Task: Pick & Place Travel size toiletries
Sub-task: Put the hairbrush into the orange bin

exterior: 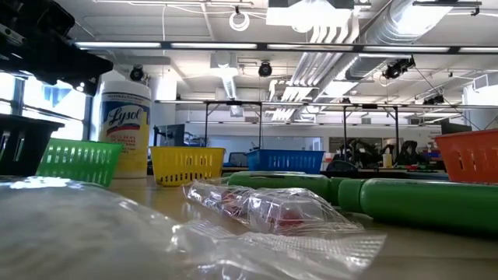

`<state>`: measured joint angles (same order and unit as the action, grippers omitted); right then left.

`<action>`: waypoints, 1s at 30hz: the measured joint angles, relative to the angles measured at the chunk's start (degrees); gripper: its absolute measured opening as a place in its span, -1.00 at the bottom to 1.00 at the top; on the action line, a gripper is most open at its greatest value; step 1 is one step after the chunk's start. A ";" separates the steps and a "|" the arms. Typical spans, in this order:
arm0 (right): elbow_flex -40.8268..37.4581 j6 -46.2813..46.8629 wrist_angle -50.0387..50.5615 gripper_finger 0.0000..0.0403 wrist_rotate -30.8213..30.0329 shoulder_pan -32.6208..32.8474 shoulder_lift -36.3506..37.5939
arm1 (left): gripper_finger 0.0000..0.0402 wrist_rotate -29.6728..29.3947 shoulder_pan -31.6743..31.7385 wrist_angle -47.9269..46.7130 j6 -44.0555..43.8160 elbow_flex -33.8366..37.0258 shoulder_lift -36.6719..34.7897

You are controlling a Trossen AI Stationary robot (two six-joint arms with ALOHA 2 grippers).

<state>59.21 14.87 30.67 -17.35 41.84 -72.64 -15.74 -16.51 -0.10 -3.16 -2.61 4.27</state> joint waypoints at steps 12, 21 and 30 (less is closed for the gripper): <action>-14.10 19.50 4.19 -0.99 -3.81 1.67 9.96 | -1.00 0.01 0.00 -0.12 -0.01 0.02 -0.02; -22.60 22.51 -7.86 -0.99 -2.13 1.67 9.44 | -1.00 0.00 0.00 -0.13 1.43 0.02 0.00; -28.34 25.10 -13.92 -0.99 -1.97 1.64 6.87 | -1.00 -0.01 0.00 -0.07 1.42 0.04 0.00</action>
<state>30.87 39.97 16.75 -19.32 43.47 -65.77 -15.75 -16.51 -0.16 -1.74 -2.57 4.27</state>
